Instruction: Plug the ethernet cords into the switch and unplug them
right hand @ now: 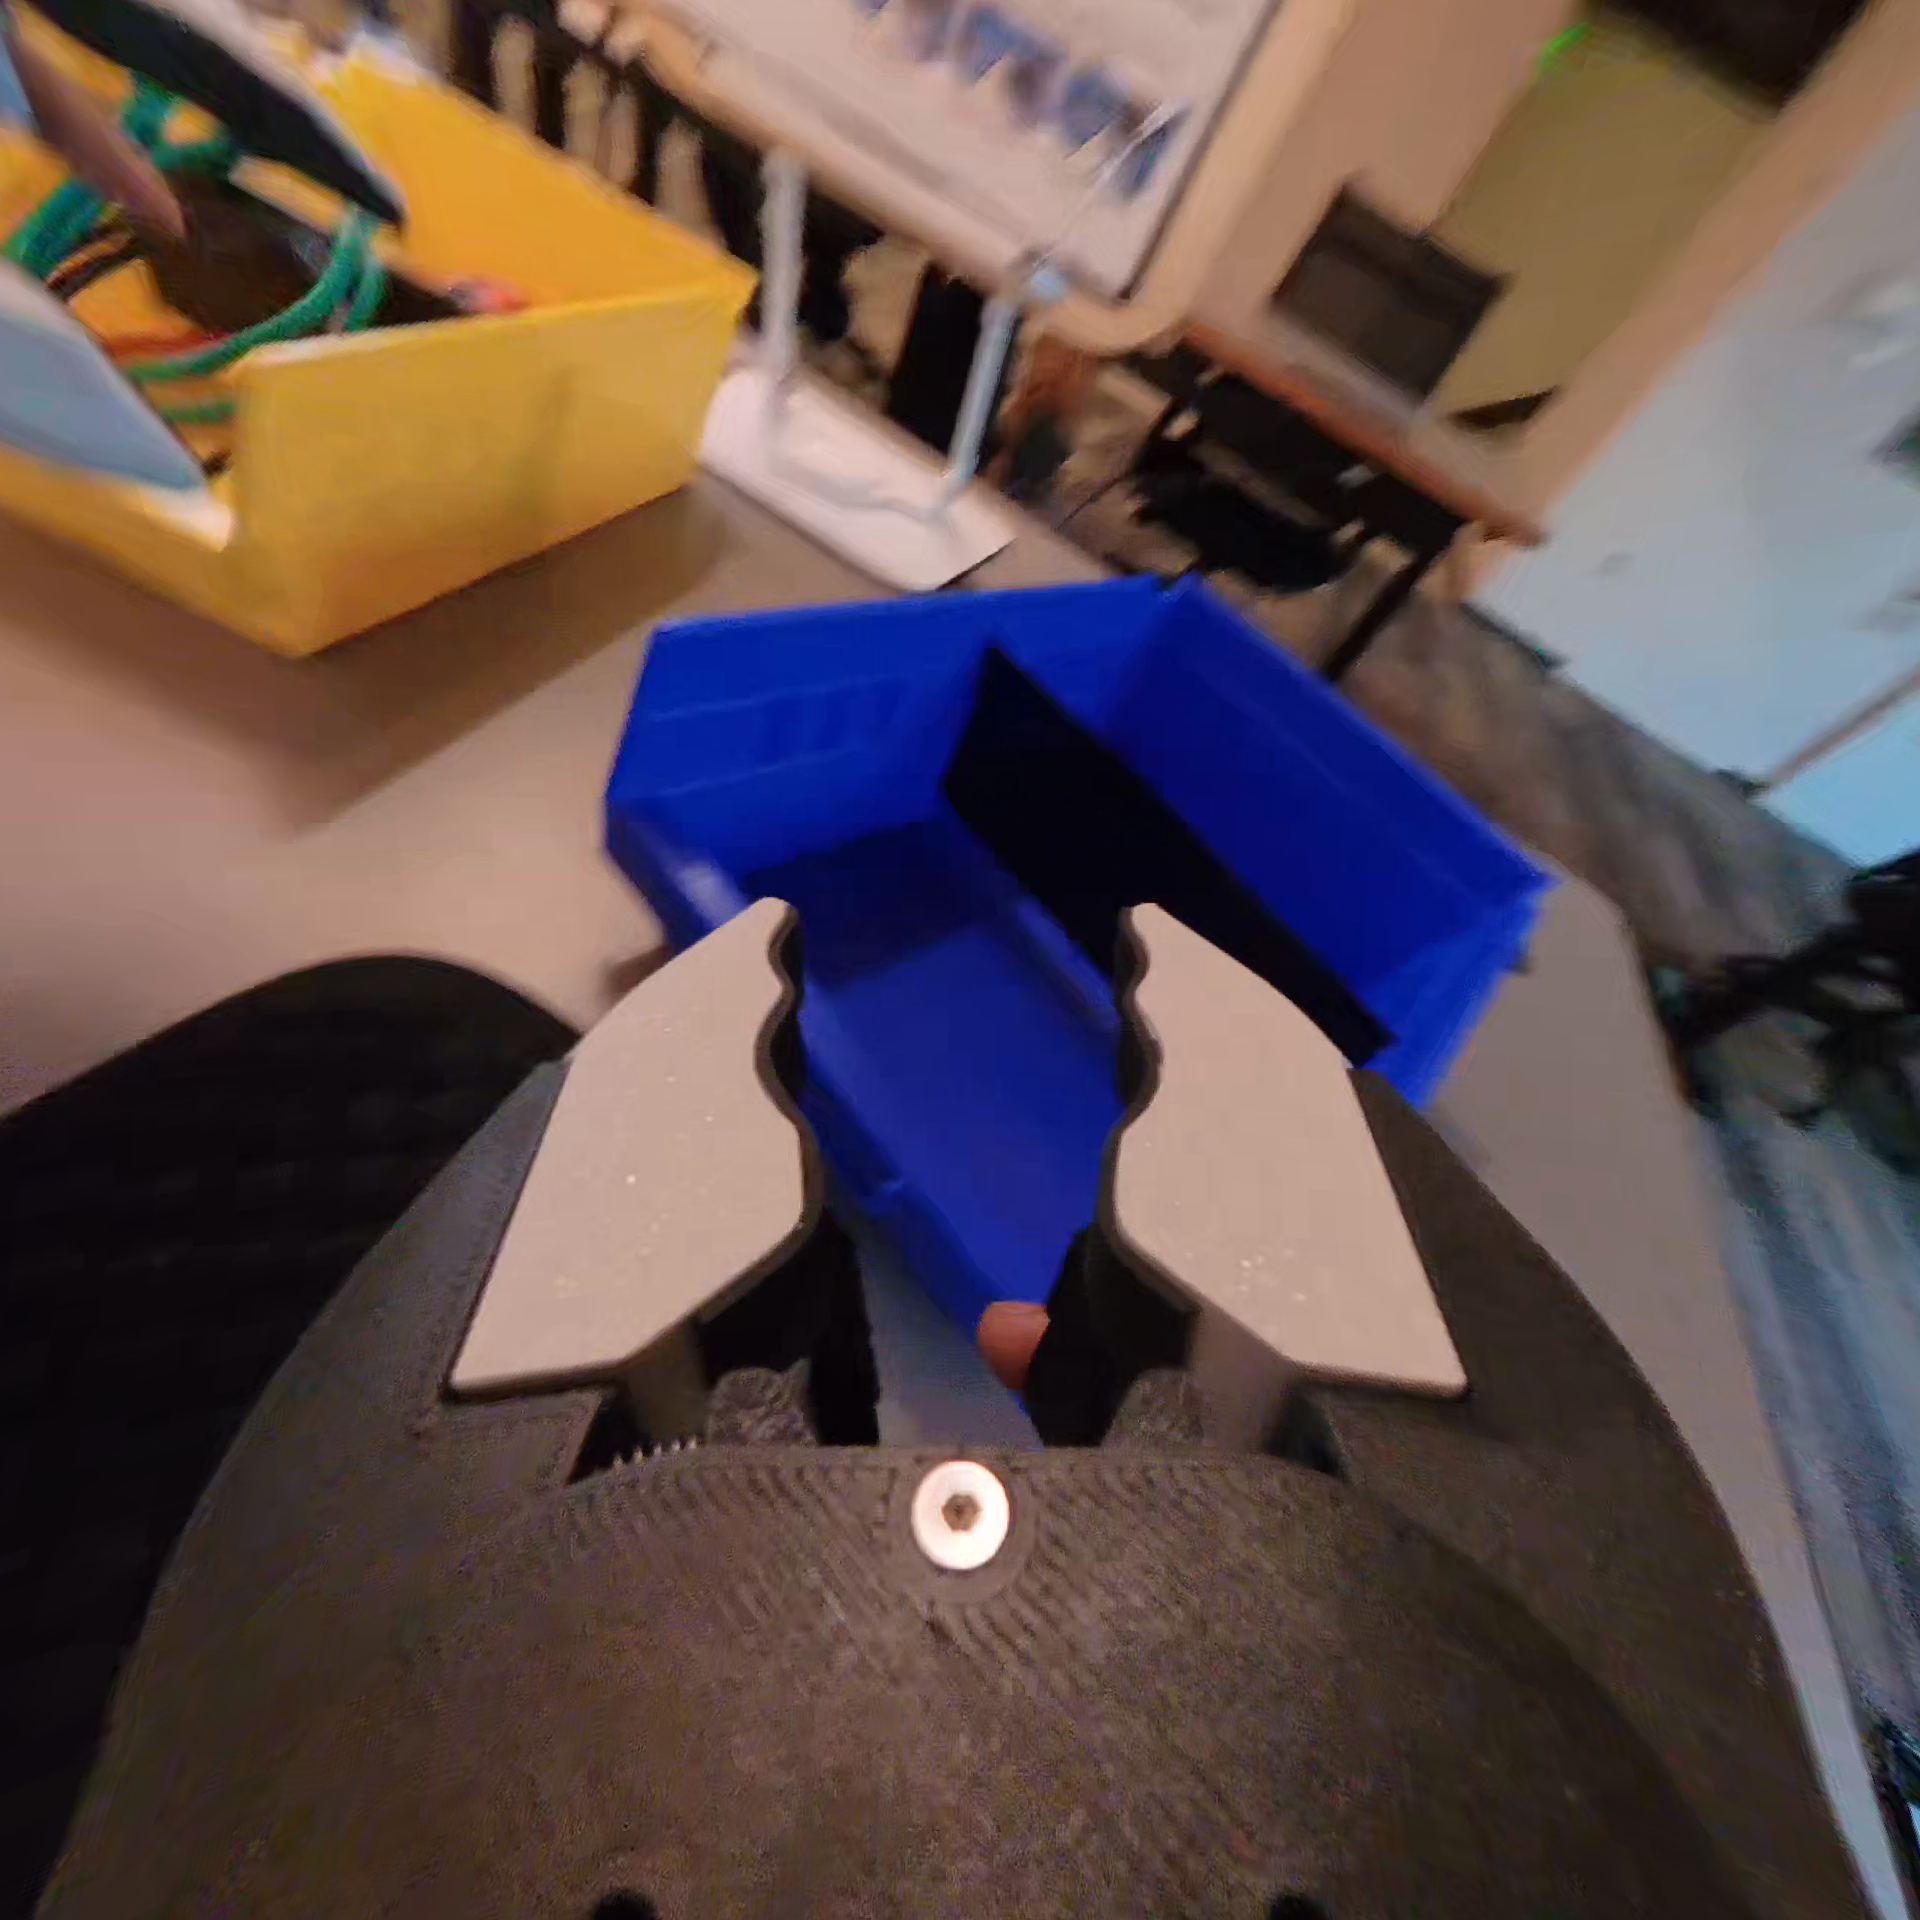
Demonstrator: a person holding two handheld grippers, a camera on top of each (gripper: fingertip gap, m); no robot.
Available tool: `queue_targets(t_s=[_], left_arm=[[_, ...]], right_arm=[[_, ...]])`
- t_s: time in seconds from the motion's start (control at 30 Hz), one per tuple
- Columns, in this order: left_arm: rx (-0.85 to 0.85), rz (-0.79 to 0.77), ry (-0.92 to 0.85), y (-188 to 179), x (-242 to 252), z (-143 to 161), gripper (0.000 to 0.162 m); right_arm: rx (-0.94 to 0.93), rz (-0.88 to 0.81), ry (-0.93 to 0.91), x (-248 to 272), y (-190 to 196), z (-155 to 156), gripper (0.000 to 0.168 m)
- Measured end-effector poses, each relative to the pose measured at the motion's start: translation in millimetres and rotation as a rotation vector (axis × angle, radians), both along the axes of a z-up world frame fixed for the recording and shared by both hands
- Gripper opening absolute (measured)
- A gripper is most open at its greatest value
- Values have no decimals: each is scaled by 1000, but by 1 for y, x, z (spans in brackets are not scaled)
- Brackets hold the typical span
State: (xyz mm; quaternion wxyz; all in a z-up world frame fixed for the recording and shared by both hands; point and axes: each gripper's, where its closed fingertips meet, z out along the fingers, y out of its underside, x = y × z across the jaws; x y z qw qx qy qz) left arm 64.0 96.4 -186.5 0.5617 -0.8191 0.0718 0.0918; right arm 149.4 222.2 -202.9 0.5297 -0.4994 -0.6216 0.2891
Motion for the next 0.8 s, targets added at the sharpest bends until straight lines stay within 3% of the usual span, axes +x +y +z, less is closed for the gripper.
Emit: queue_targets(t_s=[0.13,0.33,0.53,0.63,0.8], left_arm=[[-226,96,90,-69,-56,-40,76],[-451,60,72,-116,-87,-99,65],[-561,84,158,-127,-113,-123,43],[-563,55,114,-136,-115,-126,33],[-568,104,98,-170,-139,-125,36]], right_arm=[[-53,76,-290,-8,-7,-47,71],[-49,159,-511,-24,-18,-85,61],[-2,149,-592,-40,-19,-98,33],[-14,162,-598,-41,-18,-98,32],[-26,137,-602,-29,-5,-98,33]])
